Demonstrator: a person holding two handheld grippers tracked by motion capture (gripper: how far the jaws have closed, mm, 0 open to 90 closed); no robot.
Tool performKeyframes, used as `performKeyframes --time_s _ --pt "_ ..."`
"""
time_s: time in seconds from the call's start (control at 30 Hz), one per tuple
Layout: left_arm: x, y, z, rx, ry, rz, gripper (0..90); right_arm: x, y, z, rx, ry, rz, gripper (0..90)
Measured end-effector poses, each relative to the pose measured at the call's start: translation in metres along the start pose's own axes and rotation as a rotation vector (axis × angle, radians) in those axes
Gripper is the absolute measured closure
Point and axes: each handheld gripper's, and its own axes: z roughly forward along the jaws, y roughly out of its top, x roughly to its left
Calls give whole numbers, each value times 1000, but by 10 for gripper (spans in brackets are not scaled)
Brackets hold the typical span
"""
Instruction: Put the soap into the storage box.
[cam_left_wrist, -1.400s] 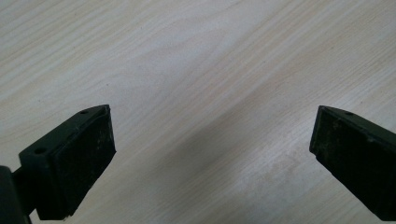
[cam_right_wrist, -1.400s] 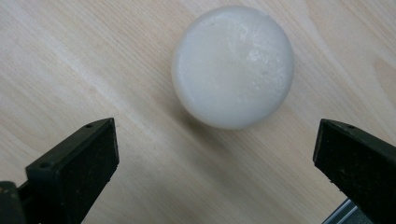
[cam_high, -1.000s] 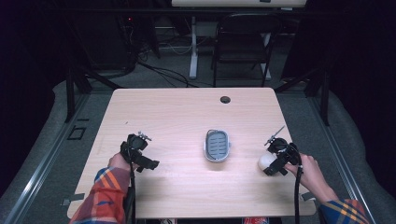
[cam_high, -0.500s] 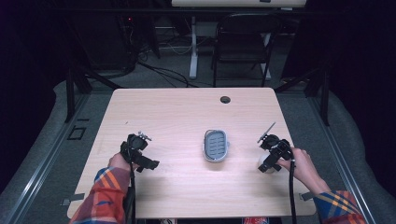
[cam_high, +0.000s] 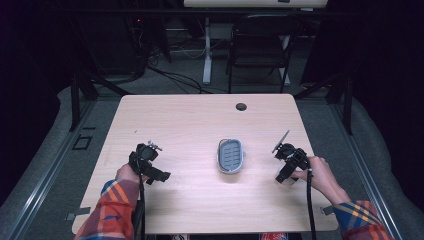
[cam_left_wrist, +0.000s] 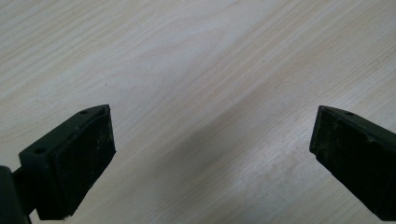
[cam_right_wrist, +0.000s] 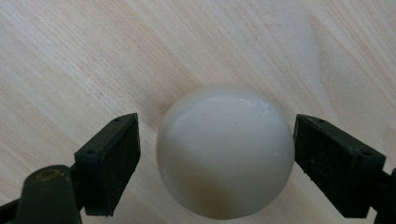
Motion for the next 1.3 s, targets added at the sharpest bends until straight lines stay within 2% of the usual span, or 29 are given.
performKeyframes --time_s 0.07,0.13,0.17,0.2,0.27,0.33,0.43,0.73,1.03,1.13,1.2,1.23,1.3 --pt "0 0 0 -1 0 0 0 -1 1 0 22 -2 -5 165" --pt "0 0 0 0 1 -1 0 -1 2 0 24 -5 -6 173" --pt "0 0 0 0 1 0 0 0 1 2 7 -3 5 174" --pt "0 0 0 0 1 1 0 -2 2 2 23 -7 -12 178" --pt "0 0 0 0 1 1 0 -2 3 3 35 -8 -4 190" --pt "0 0 0 0 1 0 0 -2 3 5 24 -12 -1 198" --pt "0 0 0 0 1 1 0 -3 3 5 51 -12 -2 225" --pt "0 0 0 0 1 1 0 -2 4 4 69 -5 -7 233" --pt "0 0 0 0 1 1 0 0 4 1 43 -5 -7 233" --pt "0 0 0 -1 1 0 0 0 5 -2 60 -11 -25 233" --pt "0 0 0 -1 2 0 0 0 5 -4 65 -8 -20 233" --pt "0 0 0 -1 2 0 0 1 4 -2 42 -4 -2 233" --pt "0 0 0 -4 1 0 0 -1 7 -6 73 -15 -30 233"
